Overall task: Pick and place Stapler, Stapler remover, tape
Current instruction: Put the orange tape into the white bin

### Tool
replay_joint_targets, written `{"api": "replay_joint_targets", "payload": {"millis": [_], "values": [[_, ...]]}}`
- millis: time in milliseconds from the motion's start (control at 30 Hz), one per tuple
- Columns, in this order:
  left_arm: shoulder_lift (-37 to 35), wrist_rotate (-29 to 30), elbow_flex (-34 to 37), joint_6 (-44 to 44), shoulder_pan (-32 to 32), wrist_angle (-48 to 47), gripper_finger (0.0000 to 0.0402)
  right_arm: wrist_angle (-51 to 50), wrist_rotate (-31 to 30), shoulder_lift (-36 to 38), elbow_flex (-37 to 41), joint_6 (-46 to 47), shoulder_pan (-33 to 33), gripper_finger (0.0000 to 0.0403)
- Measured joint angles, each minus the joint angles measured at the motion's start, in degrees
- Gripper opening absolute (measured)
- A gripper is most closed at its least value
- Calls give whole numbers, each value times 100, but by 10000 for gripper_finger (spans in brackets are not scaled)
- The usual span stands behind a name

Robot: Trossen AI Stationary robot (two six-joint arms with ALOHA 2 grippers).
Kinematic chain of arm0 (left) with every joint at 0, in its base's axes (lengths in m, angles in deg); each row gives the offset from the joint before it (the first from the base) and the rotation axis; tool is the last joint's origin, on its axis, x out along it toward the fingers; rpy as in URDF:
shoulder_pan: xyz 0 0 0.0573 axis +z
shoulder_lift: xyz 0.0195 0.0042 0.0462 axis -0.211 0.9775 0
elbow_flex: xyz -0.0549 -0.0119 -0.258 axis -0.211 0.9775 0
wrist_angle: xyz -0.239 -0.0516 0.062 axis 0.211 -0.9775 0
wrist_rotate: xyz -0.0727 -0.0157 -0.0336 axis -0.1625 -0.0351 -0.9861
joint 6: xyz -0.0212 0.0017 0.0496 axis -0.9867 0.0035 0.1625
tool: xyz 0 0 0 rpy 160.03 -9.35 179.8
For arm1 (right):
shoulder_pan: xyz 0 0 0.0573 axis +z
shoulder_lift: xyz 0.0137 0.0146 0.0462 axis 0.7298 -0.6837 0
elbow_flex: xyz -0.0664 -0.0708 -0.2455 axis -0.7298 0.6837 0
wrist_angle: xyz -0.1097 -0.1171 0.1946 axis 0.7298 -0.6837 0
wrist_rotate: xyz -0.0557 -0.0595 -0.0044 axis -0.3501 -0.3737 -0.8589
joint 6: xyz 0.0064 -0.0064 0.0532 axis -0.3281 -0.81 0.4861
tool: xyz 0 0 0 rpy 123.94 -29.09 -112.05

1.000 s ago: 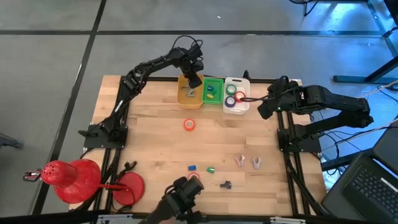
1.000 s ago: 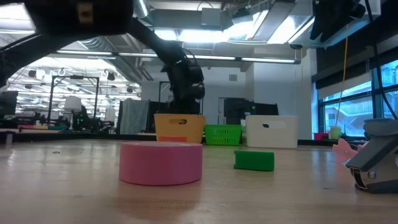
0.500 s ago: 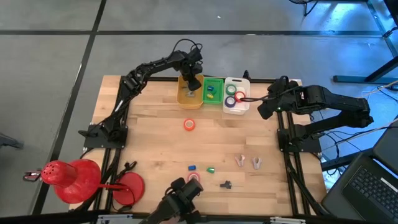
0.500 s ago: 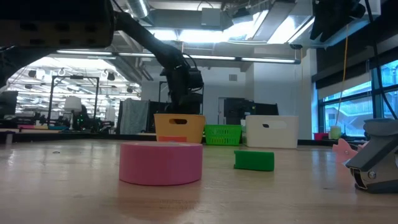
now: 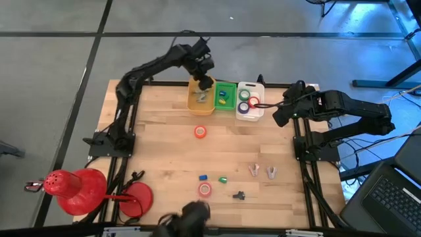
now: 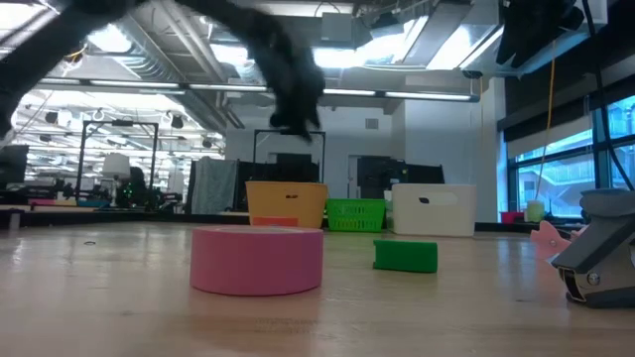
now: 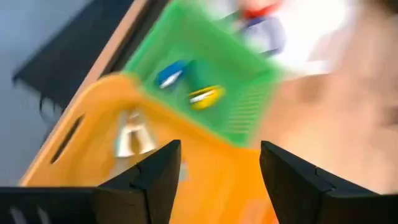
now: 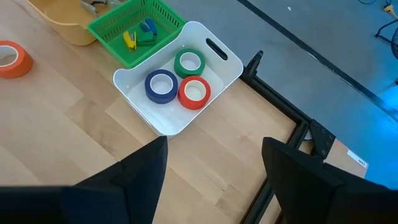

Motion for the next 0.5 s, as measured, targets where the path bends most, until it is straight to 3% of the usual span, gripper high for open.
{"api": "replay_joint_targets", "payload": {"millis": [133, 233, 367, 500], "values": [[-869, -26, 17, -20, -568, 93, 205, 2, -34, 2, 0, -13, 0, 263], [-1627, -24, 445, -92, -1080, 501, 205, 3, -85, 2, 0, -15, -1, 263], [-2847, 21, 1742, -533, -1761, 1485, 205, 4, -86, 2, 0, -13, 0, 263], [-4237, 573, 3542, -1208, -2293, 2556, 205, 4, -58, 2, 0, -13, 0, 263]]}}
